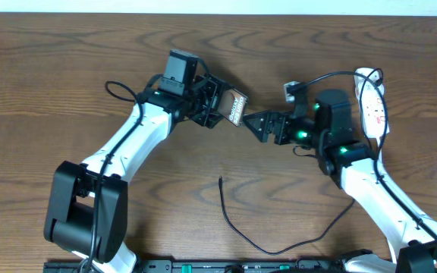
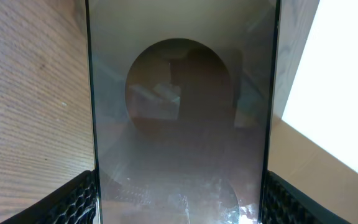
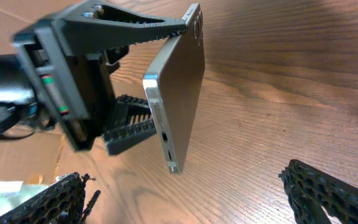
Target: Plug charger to phone and switch on socket
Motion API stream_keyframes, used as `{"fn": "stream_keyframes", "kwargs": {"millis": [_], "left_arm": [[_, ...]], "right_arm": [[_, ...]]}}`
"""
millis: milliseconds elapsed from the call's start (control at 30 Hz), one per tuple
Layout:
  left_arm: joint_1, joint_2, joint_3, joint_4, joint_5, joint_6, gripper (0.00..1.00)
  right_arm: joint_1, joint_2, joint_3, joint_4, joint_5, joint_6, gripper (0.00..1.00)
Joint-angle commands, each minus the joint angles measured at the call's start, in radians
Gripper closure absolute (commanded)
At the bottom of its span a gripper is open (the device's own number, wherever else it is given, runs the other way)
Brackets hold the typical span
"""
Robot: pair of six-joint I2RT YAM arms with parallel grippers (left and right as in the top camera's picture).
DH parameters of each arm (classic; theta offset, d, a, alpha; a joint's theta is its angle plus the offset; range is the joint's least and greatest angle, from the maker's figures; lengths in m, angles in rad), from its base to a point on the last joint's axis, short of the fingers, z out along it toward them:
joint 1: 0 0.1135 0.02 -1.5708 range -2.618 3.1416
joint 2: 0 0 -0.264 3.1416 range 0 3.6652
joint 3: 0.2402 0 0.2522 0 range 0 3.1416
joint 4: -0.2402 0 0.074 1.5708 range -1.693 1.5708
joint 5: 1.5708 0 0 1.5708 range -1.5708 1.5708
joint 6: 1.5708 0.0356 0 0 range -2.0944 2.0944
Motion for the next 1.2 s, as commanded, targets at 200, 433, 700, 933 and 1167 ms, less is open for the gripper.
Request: {"fn": "stream_keyframes", "kwargs": {"millis": [200, 433, 700, 933, 1167], "left_arm": [[-0.065, -0.030, 0.029, 0.006, -0.018, 0.029, 0.93], [-0.125, -0.030, 0.029, 0.006, -0.011, 0.029, 0.93], [-0.185, -0.030, 0.029, 0.006, -0.011, 0.028, 0.93], [-0.195, -0.030, 0.029, 0.007, -0.023, 0.028, 0.93], [-0.195, -0.030, 0.029, 0.010, -0.053, 0.028, 0.92]], "right_arm": [[0.076, 0.033, 0.018, 0.002, 0.237, 0.020, 0.01], [0.084, 0.064, 0.018, 0.007, 0.291, 0.021, 0.01], [0.084, 0.068, 0.018, 0.011, 0.296, 0.021, 0.14], [0.084, 0.068, 0.018, 0.011, 0.295, 0.026, 0.64], [0.084, 0.068, 0.018, 0.010, 0.295, 0.033, 0.99]]}}
